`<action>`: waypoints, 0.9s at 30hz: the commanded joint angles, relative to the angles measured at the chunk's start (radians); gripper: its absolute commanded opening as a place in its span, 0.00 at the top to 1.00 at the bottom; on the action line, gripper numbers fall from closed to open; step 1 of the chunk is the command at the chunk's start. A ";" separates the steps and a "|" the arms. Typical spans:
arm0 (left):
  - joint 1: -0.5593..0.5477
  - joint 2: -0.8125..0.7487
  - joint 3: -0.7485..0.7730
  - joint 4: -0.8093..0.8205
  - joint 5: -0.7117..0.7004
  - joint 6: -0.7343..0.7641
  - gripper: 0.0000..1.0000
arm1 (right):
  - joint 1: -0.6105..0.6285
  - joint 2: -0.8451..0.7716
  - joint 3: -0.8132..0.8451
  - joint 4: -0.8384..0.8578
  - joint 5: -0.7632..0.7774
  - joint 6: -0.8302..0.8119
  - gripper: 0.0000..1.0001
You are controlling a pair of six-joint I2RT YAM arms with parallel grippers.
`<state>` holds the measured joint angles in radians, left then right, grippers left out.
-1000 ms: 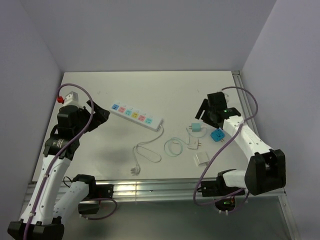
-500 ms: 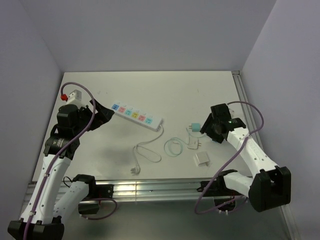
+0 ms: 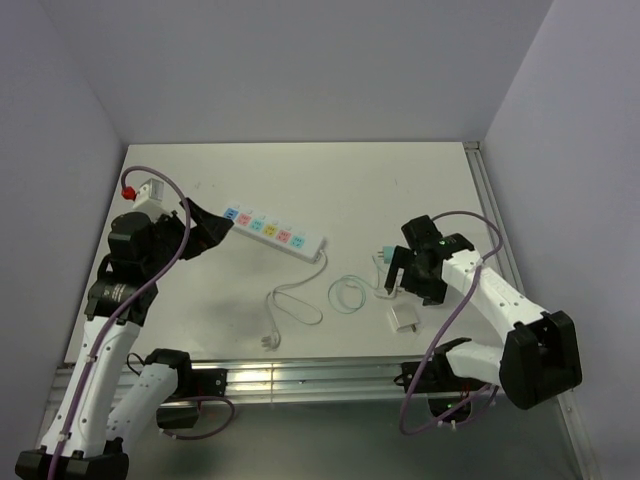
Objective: Insert the plug
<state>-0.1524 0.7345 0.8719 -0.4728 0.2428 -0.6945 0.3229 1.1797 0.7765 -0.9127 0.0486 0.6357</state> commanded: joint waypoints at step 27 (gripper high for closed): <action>0.001 -0.078 0.015 0.017 0.078 0.010 0.08 | 0.119 0.302 0.044 -0.026 0.033 -0.056 0.34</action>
<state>-0.1524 0.6682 0.8715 -0.4698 0.2985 -0.6930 0.4259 1.4574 0.8112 -0.9344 0.0582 0.5713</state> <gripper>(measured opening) 0.929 0.708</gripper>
